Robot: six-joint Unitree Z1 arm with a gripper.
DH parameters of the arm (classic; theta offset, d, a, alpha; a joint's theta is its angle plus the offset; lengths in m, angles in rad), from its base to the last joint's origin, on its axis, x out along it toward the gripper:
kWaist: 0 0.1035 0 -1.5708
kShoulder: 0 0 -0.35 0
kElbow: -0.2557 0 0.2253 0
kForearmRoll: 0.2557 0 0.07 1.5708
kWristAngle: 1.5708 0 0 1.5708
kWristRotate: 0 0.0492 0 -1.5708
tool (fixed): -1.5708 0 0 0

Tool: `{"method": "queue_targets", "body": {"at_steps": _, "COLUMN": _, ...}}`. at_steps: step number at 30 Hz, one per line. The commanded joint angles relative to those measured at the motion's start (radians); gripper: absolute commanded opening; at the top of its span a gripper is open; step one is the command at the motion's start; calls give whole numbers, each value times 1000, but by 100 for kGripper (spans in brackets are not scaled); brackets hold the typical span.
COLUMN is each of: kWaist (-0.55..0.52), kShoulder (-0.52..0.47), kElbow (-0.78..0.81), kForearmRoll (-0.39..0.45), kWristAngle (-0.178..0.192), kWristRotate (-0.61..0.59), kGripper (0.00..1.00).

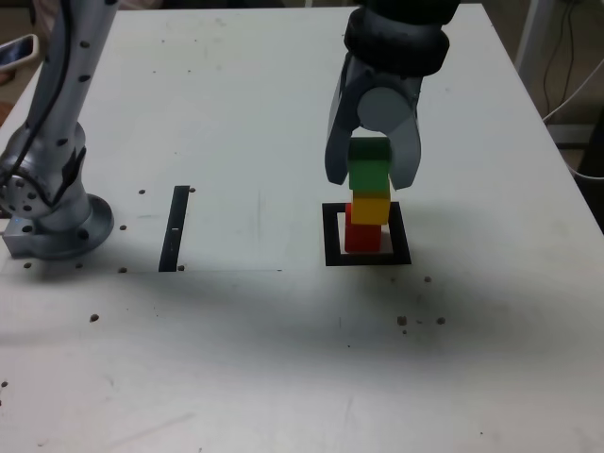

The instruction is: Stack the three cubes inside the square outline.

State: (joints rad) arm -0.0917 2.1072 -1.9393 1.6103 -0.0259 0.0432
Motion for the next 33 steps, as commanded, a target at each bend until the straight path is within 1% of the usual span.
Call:
{"method": "queue_targets", "body": {"at_steps": 1, "kWaist": 0, "kShoulder": 10, "kElbow": -6, "kForearmRoll": 12, "kWristAngle": 0, "kWristRotate": -2, "kGripper": 30}}
{"method": "queue_targets", "body": {"at_steps": 10, "kWaist": 0, "kShoulder": 28, "kElbow": -7, "kForearmRoll": 10, "kWristAngle": -3, "kWristRotate": -2, "kGripper": 30}}
{"method": "queue_targets", "body": {"at_steps": 12, "kWaist": 0, "kShoulder": 30, "kElbow": -7, "kForearmRoll": 9, "kWristAngle": -3, "kWristRotate": -2, "kGripper": 32}}
{"method": "queue_targets", "body": {"at_steps": 13, "kWaist": 0, "kShoulder": 31, "kElbow": -6, "kForearmRoll": 8, "kWristAngle": -3, "kWristRotate": -1, "kGripper": 36}}
{"method": "queue_targets", "body": {"at_steps": 14, "kWaist": 0, "kShoulder": 31, "kElbow": -6, "kForearmRoll": 8, "kWristAngle": -2, "kWristRotate": -1, "kGripper": 43}}
{"method": "queue_targets", "body": {"at_steps": 18, "kWaist": 0, "kShoulder": 31, "kElbow": -2, "kForearmRoll": 5, "kWristAngle": -2, "kWristRotate": 2, "kGripper": 82}}
{"method": "queue_targets", "body": {"at_steps": 20, "kWaist": 0, "kShoulder": 31, "kElbow": -1, "kForearmRoll": 4, "kWristAngle": -1, "kWristRotate": 3, "kGripper": 97}}
{"method": "queue_targets", "body": {"at_steps": 22, "kWaist": 0, "kShoulder": 31, "kElbow": 1, "kForearmRoll": 3, "kWristAngle": -1, "kWristRotate": 3, "kGripper": 99}}
{"method": "queue_targets", "body": {"at_steps": 33, "kWaist": 1, "kShoulder": 30, "kElbow": 9, "kForearmRoll": 2, "kWristAngle": -1, "kWristRotate": 3, "kGripper": 100}}
